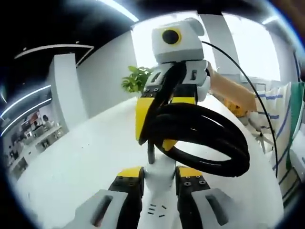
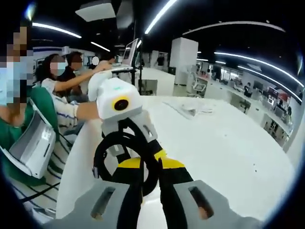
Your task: Straighten the power strip on the desk, plug the charger into it
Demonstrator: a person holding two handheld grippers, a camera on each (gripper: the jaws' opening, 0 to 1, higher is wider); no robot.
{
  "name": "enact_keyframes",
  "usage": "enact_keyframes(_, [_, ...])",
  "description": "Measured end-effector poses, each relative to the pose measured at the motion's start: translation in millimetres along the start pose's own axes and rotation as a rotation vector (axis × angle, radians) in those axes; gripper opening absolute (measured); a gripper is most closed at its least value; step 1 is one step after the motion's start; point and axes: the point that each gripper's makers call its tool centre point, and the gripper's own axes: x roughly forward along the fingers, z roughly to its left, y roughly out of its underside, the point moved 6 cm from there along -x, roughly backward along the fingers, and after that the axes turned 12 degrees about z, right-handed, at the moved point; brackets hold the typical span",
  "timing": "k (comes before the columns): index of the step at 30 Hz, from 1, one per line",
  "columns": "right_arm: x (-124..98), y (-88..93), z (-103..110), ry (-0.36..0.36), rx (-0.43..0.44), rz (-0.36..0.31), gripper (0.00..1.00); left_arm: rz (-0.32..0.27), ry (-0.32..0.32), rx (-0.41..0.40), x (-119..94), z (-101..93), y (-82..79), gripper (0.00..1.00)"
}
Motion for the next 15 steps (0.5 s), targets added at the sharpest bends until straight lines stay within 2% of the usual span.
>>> enact_keyframes(7, [0.3, -2.0, 3.4, 0.001, -0.045, 0.042, 0.11, 0.003, 0.005, 0.003, 0.2, -1.4, 1.0, 0.25])
enact_keyframes(11, [-1.6, -1.3, 5.4, -0.020, -0.043, 0.038, 0.15, 0.002, 0.009, 0.002, 0.7, -1.1, 1.0, 0.25])
enact_keyframes(15, [-1.2, 0.8, 4.8, -0.027, -0.035, 0.027, 0.15, 0.001, 0.010, 0.004, 1.2, -1.6, 1.1, 0.25])
